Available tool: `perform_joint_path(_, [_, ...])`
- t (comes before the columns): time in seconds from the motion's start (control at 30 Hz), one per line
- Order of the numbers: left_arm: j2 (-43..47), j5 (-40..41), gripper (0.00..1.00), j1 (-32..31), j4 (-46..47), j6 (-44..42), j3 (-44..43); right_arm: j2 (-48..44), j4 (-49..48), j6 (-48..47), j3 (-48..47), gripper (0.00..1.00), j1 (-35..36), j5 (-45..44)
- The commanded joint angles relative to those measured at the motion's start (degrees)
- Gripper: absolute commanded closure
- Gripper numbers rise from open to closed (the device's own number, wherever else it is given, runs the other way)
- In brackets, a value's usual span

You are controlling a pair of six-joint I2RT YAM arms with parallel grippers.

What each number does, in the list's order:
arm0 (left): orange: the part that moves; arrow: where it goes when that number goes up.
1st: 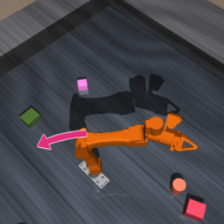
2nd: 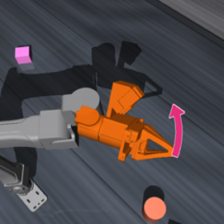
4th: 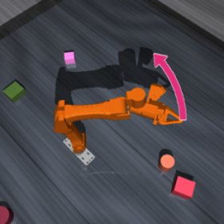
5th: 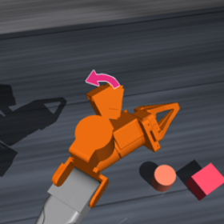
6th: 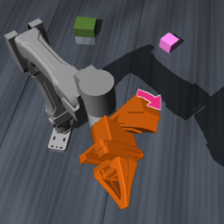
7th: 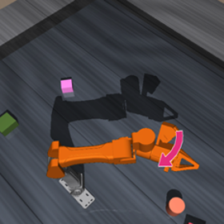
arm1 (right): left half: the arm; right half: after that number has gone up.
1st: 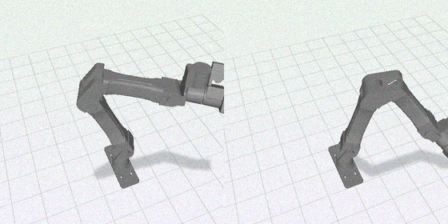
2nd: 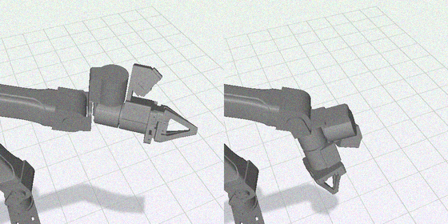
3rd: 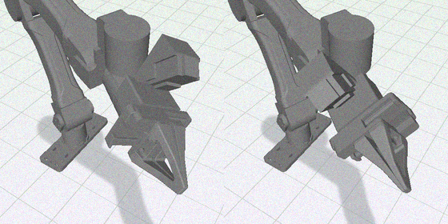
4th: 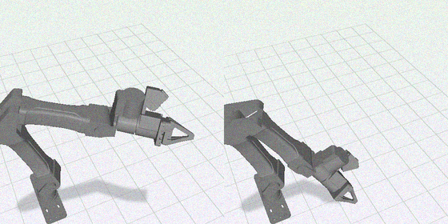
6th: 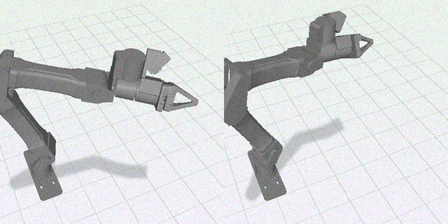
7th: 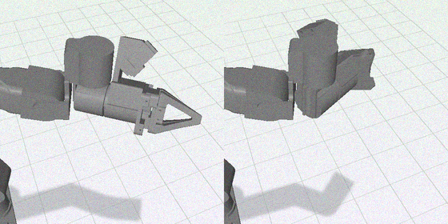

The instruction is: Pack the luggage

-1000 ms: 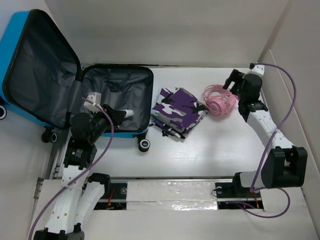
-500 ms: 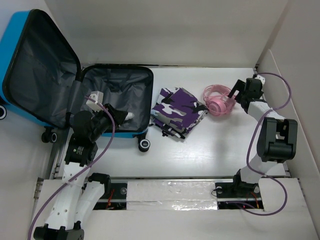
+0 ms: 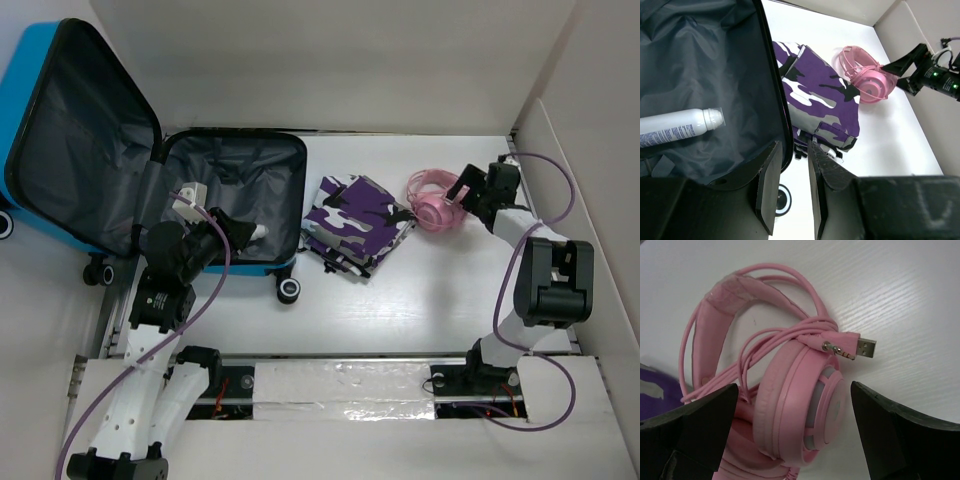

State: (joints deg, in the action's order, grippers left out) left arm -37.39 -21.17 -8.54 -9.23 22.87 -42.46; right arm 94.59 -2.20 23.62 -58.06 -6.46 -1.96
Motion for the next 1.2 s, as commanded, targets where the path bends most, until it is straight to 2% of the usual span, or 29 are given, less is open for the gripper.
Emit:
perform_joint_path(0.0, [0.4, 0.0, 0.75, -0.1, 2.4, -0.6, -1.8, 1.9, -3.3, 2.4, 1.2, 0.0, -2.4, 7.4])
perform_joint_path(0.1, [0.4, -0.9, 0.75, -0.1, 2.7, -0.6, -1.7, 4.1, 1.0, 1.6, -1.9, 0.01, -2.4, 7.8])
perform_joint_path(0.2, [0.2, -0.4, 0.74, -0.1, 2.4, -0.7, -1.8, 3.3, -0.2, 1.6, -0.4, 0.12, -2.4, 7.1])
perform_joint_path(0.23, [0.4, -0.5, 0.74, -0.1, 2.5, -0.7, -1.8, 3.2, -0.4, 1.8, -0.2, 0.27, -2.4, 7.1])
perform_joint_path(0.3, [0.4, -0.7, 0.74, -0.1, 2.5, -0.7, -1.8, 1.2, -1.1, 2.1, 0.3, 0.4, -2.4, 6.6])
perform_joint_path(0.33, [0.5, -0.7, 0.74, -0.1, 2.6, -0.7, -1.8, -0.1, -1.6, 2.9, 1.5, 0.57, -2.4, 6.2])
perform_joint_path(0.37, [0.5, -0.5, 0.74, -0.1, 2.5, -0.7, -1.8, -1.8, -3.0, 3.4, 2.4, 0.63, -2.4, 5.1])
perform_joint_path(0.6, [0.9, -0.4, 0.73, -0.1, 2.3, -0.6, -1.8, -21.4, -5.9, 4.8, 5.6, 0.69, -1.2, 0.6])
perform_joint_path(0.73, [1.2, 0.7, 0.73, -0.1, 1.8, -0.5, -2.0, -27.7, -5.0, 3.5, 2.8, 0.74, 6.1, 0.2])
perform_joint_path(0.83, [1.1, 1.9, 0.75, -0.1, 1.1, -0.5, -2.7, -26.6, -4.6, 3.8, -1.1, 0.74, 16.9, 0.0])
perform_joint_path(0.87, [1.3, 2.1, 0.75, -0.1, 0.9, -0.5, -2.7, -25.9, -6.7, 4.2, -1.6, 0.74, 20.0, -0.3])
perform_joint_path(0.9, [1.6, 2.9, 0.76, -0.1, 0.6, -0.5, -2.7, -23.8, -7.8, 4.6, -3.1, 0.74, 26.3, -1.0])
perform_joint_path(0.97, [2.0, 3.8, 0.76, -0.1, 0.4, -0.5, -3.0, -20.8, -11.8, 5.6, -5.3, 0.74, 32.4, -4.3])
perform_joint_path(1.03, [2.1, 4.6, 0.77, -0.1, 0.1, -0.4, -3.2, -13.6, -11.8, 5.2, -12.5, 0.74, 39.5, -5.7])
perform_joint_path(1.17, [2.9, 5.9, 0.82, -0.1, -0.5, -0.1, -3.4, -0.2, -10.4, 2.9, -25.9, 0.73, 48.0, -9.3])
